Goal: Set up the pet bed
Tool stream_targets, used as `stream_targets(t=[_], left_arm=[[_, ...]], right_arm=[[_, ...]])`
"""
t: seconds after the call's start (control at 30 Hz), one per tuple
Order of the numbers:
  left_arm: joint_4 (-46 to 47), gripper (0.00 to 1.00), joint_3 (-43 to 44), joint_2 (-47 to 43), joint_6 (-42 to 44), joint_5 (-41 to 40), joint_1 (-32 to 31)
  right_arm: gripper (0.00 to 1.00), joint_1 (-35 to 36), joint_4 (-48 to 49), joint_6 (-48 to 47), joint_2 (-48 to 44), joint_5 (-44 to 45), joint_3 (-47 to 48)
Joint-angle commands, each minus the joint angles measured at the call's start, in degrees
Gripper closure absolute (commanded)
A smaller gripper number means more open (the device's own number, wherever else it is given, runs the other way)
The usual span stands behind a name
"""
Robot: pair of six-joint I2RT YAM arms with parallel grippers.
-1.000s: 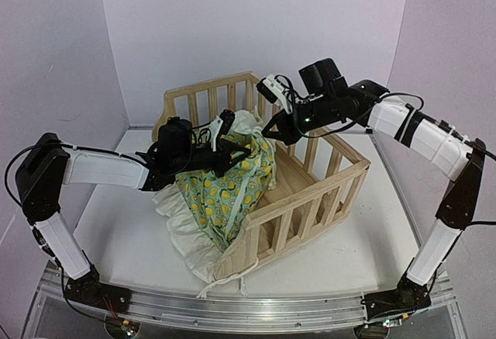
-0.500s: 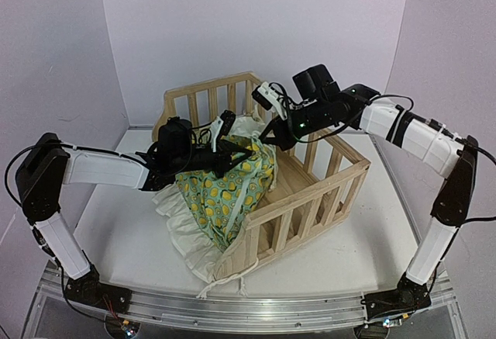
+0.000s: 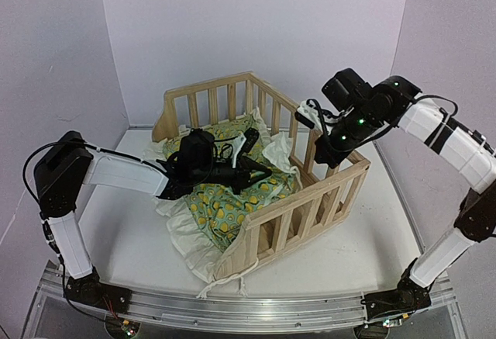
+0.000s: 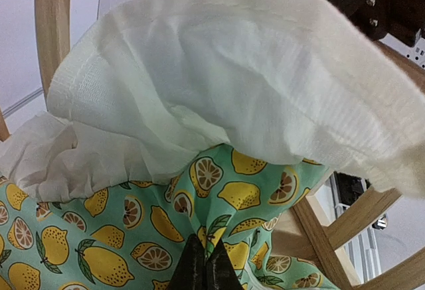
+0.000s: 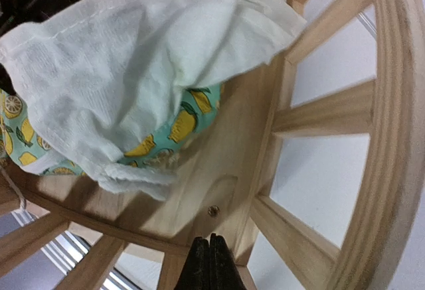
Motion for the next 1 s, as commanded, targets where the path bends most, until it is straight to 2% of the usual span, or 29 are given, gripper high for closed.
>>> stream_targets(t=[0.0,0.1,0.13,0.2,0.23,0.37,0.47,0.57,0.77,0.97], left_arm=[[2.44,1.0,2.56,1.04,-1.68,1.44,-1.62],[2.51,1.0,1.93,0.65,-2.0,0.38,-2.2],[2.51,1.0,1.53,-0.01,-1.59,-0.07,-2.18],[2.52,1.0,0.63,-2.02,0.15,-1.32,-2.12],[2.45,1.0,0.23,-3.08,0.96,-1.84,-2.03],[2.44,1.0,-0.97,-7.48,3.25,-4.53,-1.25],[2.44,1.0,-0.67,-8.75,4.34,-4.96,-1.11],[2.44,1.0,-0.83,-9.72,4.8,-5.62,-0.89],[2.42,1.0,-1.68,-11.47,6.08,-7.32,-0.34],[2.38,1.0,-1.61,-12.26,6.17,-9.38,0.01]], right_arm=[[1.0,0.45,-3.41,3.43,-6.15,5.46,-2.29],[1.0,0.46,3.29,2.92,-9.76,-2.62,-6.29],[0.94,0.46,6.26,2.37,-10.61,-5.15,-7.81],[0.7,0.46,11.36,0.69,-11.8,-6.96,-11.22],[0.63,0.41,13.29,-0.23,-11.97,-6.72,-12.34],[0.41,0.38,18.97,-3.33,-9.44,-6.27,-11.16],[0.31,0.3,24.14,-4.61,-7.51,-7.55,-10.71],[0.3,-0.4,25.13,-5.87,-5.24,-8.48,-10.83],[0.42,-1.98,28.09,-7.19,-4.49,-13.4,-14.71],[0.44,-2.24,29.28,-7.83,-3.65,-13.64,-16.06]])
